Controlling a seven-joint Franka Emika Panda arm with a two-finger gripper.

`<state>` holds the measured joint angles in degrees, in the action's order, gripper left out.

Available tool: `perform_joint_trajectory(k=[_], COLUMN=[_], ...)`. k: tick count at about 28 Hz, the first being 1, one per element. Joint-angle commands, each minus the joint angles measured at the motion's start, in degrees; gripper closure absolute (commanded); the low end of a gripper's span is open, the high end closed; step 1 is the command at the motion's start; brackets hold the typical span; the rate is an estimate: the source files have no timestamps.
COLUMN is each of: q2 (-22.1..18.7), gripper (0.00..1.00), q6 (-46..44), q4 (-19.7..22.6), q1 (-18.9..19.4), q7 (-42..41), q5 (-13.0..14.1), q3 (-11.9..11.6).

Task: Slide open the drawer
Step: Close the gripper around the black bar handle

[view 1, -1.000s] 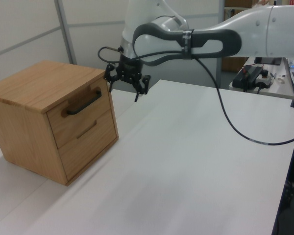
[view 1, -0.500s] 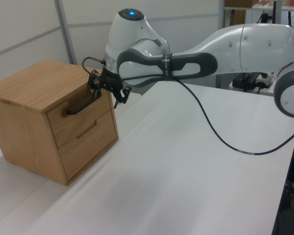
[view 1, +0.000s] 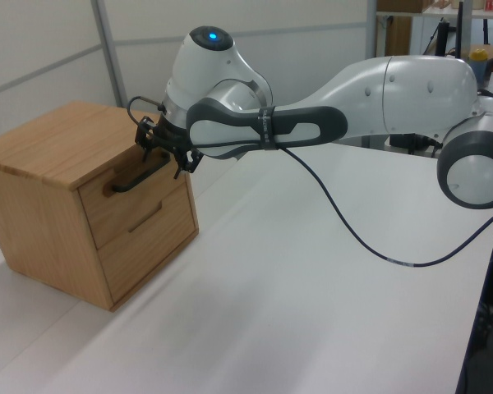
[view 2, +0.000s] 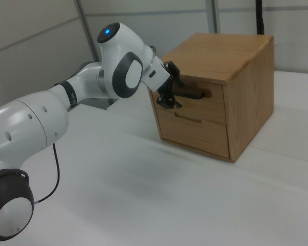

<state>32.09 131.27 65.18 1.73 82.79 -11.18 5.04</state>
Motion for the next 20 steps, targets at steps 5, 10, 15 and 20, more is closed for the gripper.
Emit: perform_joint_trajectory(k=[5,10,15,20], q2=[2.5,3.8,4.0,3.4], gripper=[0.37,0.48,0.80,1.00], q6=[1.3,1.3,1.1,0.7], q4=[-2.0,-2.0,-1.8,-1.5], q1=[0.2,0.2,0.2,0.2], q7=[1.8,1.8,1.8,1.8], q5=[-2.4,-3.7,-4.3,-4.6], q3=[0.1,0.1,0.1,0.1])
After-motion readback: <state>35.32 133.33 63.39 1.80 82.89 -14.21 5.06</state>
